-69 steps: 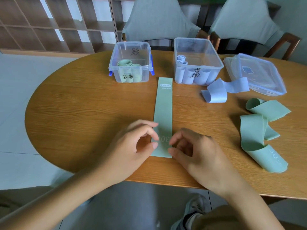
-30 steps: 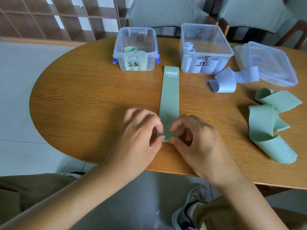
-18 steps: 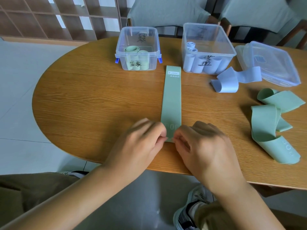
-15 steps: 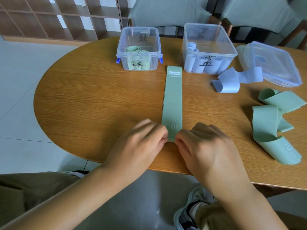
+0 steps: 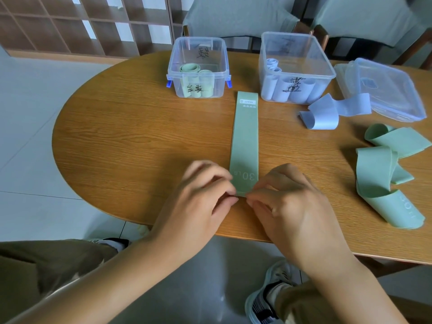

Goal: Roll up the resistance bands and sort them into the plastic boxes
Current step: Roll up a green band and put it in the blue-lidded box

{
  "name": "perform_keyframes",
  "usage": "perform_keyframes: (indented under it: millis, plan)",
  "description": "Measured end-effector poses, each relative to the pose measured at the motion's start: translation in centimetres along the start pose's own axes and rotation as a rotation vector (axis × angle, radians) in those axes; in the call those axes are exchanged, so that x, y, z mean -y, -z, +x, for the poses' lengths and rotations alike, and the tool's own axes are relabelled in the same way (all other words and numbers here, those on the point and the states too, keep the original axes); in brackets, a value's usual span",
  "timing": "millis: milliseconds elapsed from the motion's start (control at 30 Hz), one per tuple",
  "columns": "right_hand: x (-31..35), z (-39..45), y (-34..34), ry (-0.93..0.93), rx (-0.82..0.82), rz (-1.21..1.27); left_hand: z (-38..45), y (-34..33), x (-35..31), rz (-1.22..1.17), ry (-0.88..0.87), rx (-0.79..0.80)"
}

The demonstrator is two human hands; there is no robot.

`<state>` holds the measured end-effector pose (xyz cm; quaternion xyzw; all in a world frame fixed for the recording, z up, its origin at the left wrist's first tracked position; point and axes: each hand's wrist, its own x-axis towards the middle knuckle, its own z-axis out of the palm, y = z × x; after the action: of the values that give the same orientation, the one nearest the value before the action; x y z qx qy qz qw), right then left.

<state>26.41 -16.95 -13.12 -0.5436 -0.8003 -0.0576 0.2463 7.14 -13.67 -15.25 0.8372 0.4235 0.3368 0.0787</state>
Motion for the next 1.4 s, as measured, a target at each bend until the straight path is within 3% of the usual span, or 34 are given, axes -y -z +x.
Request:
perform_keyframes:
  millis: [233,733,1100,1400]
  plan:
    - [-0.6,0.2,-0.8,-0.073,-0.033,0.133,0.8,0.1,-0.5,-0.02,0.149,0.045]
    - [-0.1,0.3,-1.0,-0.154,0.046,0.098,0.9,0.1,-1.2,0.088,0.156,0.127]
    - [0.7,1.1,-2.7,-0.446,-0.033,0.21,1.9,-1.0,-0.7,0.084,0.231,0.026]
    - [0.6,2.9,-3.4,-0.499,0.027,0.143,3.5,-2.4,0.1,0.163,0.181,-0.037]
